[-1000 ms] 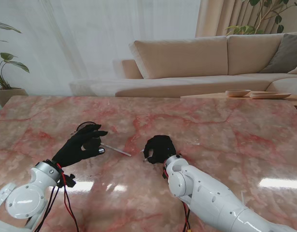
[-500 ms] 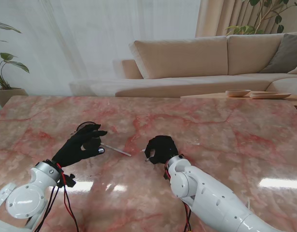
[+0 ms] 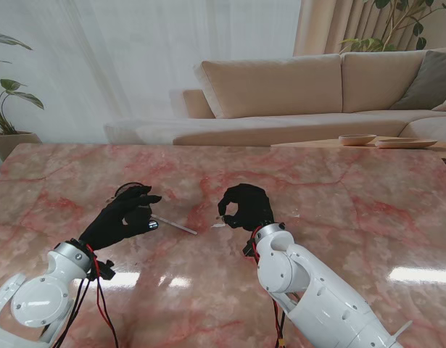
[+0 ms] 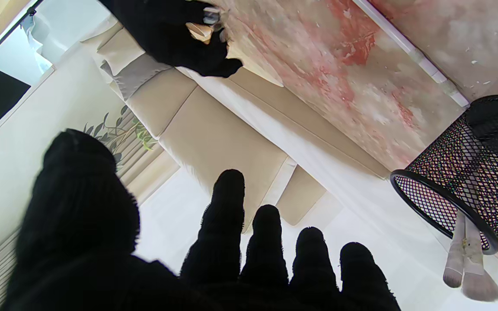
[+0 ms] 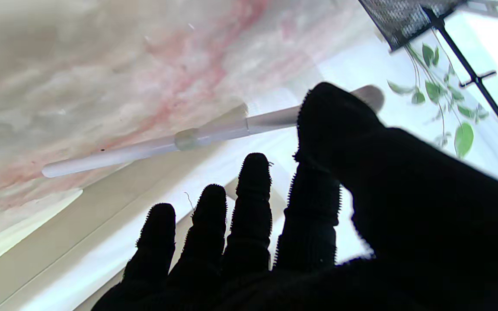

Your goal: Insert makeup brushes into the holder

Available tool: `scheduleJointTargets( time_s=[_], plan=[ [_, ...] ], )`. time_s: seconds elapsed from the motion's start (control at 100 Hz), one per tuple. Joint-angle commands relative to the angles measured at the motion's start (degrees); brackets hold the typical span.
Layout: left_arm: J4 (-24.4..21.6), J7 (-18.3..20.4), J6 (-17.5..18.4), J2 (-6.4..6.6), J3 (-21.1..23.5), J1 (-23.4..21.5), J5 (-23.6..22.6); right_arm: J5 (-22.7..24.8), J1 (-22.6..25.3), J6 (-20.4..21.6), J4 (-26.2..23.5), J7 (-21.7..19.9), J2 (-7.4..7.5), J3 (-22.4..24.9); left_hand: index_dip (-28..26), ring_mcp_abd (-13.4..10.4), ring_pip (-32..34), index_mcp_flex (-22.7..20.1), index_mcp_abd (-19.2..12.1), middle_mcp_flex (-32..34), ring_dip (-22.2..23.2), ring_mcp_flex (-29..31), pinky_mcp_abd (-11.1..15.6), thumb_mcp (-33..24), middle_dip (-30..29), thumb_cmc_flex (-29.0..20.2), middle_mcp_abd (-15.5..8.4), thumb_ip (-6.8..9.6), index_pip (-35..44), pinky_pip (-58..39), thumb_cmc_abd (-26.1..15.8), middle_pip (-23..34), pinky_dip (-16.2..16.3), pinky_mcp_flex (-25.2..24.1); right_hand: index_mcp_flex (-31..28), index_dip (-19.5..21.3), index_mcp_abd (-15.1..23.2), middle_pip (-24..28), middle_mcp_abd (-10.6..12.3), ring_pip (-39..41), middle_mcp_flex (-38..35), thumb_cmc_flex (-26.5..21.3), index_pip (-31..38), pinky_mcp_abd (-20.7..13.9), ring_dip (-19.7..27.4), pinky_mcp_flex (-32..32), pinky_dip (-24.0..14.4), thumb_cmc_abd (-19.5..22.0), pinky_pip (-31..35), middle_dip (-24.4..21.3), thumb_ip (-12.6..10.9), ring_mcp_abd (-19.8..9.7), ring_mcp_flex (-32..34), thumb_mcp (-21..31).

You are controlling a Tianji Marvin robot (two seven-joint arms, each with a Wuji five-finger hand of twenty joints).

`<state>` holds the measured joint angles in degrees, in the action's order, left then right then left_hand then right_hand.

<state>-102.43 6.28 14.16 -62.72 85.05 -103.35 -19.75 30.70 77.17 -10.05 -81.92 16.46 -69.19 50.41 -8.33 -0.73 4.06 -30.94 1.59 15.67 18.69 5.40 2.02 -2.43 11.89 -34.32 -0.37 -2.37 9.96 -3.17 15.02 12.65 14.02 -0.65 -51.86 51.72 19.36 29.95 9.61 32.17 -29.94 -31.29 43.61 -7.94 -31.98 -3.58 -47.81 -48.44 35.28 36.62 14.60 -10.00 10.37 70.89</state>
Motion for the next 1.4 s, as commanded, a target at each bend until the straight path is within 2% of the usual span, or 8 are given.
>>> scheduleJointTargets(
  time_s=[0.0,0.04,0.06,0.12,0.25,0.61,0.95,1.39],
  plan=[
    [0.5,-0.3,-0.4,-0.26,-0.5,0.1,-0.2,-1.5,1.0,-0.7,-2.6,-0.4,-0.27,1.1,-0.9,-0.7,-0.9,0.5,-1.3,-1.9,1.2,-2.5,0.0,-1.5,0.9,-2.7,0.2,0.99,0.8,-0.6,0.8,-0.6,2.0,-1.2,-5.2,4.7,2.0,0.6,0.1,0.4,0.5,-2.3,5.5,-1.7,-0.6,-0.8,-1.5,3.8,-0.7,1.1,-2.9,-1.4,-1.9,4.8],
    [0.7,-0.4,-0.5,-0.26,-0.8,0.3,-0.4,-3.5,1.8,-1.1,-4.3,-0.7,-0.43,2.1,-0.9,-0.1,-0.8,0.4,-1.4,-1.8,1.4,-2.5,-0.6,-1.8,1.1,-3.1,0.3,0.96,0.9,-0.8,1.7,-0.4,2.4,-1.3,-5.2,4.6,1.8,0.4,0.0,0.4,0.6,-2.4,5.4,-1.6,-0.6,-0.8,-1.6,3.8,-0.7,1.1,-2.9,-1.3,-1.9,4.8],
    [0.7,-0.4,-0.6,-0.25,-1.0,0.3,-0.5,-4.6,2.3,-1.2,-5.2,-0.8,-0.54,2.6,-1.0,0.2,-1.0,0.4,-1.4,-1.9,2.2,-2.6,-1.1,-8.8,1.9,-0.2,0.3,0.01,1.0,0.0,3.8,-0.4,5.1,-1.3,-5.2,4.6,1.8,0.4,-0.1,0.4,0.7,-2.5,5.4,-1.6,-0.6,-0.9,-1.6,3.7,-0.7,1.0,-2.9,-1.2,-2.0,4.8],
    [1.0,-0.4,-0.9,-0.21,-1.5,0.6,-1.0,-8.0,3.6,-1.8,-8.0,-1.4,-0.76,4.2,-1.1,0.9,-1.0,0.4,-1.6,-2.0,2.9,-2.8,-2.1,-16.0,2.7,2.3,0.5,-1.12,1.2,-1.0,6.6,-0.3,7.3,-1.7,-5.3,4.6,1.6,0.2,-0.2,0.3,0.8,-2.6,5.4,-1.6,-0.6,-0.9,-1.6,3.7,-0.7,1.0,-2.9,-1.1,-2.0,4.7],
    [1.7,-0.5,-1.3,-0.15,-3.5,1.5,-1.8,-16.9,6.4,-3.4,-13.9,-2.8,-1.3,7.2,-1.5,1.8,-0.5,0.2,-2.4,-2.2,4.5,-2.9,-2.7,-24.3,4.6,3.7,1.3,-3.15,1.9,-2.2,11.2,0.3,9.3,-2.2,-5.5,4.2,1.1,-0.9,-0.6,-0.2,1.5,-3.0,5.4,-1.7,-0.4,-1.1,-1.6,3.4,-1.0,0.5,-3.0,-1.0,-2.4,4.6],
    [7.5,-5.6,-0.1,-1.25,-13.7,7.5,-1.4,-30.4,11.4,-3.5,-23.0,-5.7,-1.38,10.5,-2.9,2.3,0.7,1.2,-14.8,-4.4,9.8,-3.4,-2.4,-49.8,9.7,10.3,-2.0,-7.92,4.5,-2.0,26.7,2.2,10.5,-2.1,-5.4,3.2,0.2,-2.0,-1.3,-2.1,2.8,-3.7,6.1,-1.6,0.3,-1.4,-1.7,3.3,-2.2,-0.6,-3.1,-0.6,-2.4,4.3],
    [12.5,-14.8,4.6,-4.15,-21.0,12.4,3.2,-39.0,13.6,-1.2,-25.4,-8.1,-1.15,11.2,-4.7,3.4,10.3,-1.9,-16.7,-2.2,23.7,-1.5,-2.7,-57.2,19.9,12.1,-3.5,-9.15,8.2,-4.2,30.6,11.3,14.3,-2.6,-5.3,2.7,-0.2,-2.3,-1.8,-3.2,3.8,-4.1,6.6,-1.4,0.7,-1.5,-1.8,3.3,-3.0,-1.2,-3.1,-0.3,-2.4,4.0],
    [13.8,-18.3,6.0,-5.34,-23.2,14.1,4.1,-41.6,13.6,-0.5,-24.9,-9.2,-1.14,10.6,-7.5,3.6,16.5,-11.3,-17.7,2.9,27.0,0.0,-2.8,-58.8,23.4,10.6,-4.5,-8.94,14.6,-4.8,30.4,14.2,16.1,-2.8,-5.1,2.2,-0.5,-2.2,-2.1,-3.3,3.8,-4.7,7.1,-1.2,0.5,-1.3,-2.2,3.6,-3.3,-1.4,-3.0,0.0,-2.3,3.6]
  ],
)
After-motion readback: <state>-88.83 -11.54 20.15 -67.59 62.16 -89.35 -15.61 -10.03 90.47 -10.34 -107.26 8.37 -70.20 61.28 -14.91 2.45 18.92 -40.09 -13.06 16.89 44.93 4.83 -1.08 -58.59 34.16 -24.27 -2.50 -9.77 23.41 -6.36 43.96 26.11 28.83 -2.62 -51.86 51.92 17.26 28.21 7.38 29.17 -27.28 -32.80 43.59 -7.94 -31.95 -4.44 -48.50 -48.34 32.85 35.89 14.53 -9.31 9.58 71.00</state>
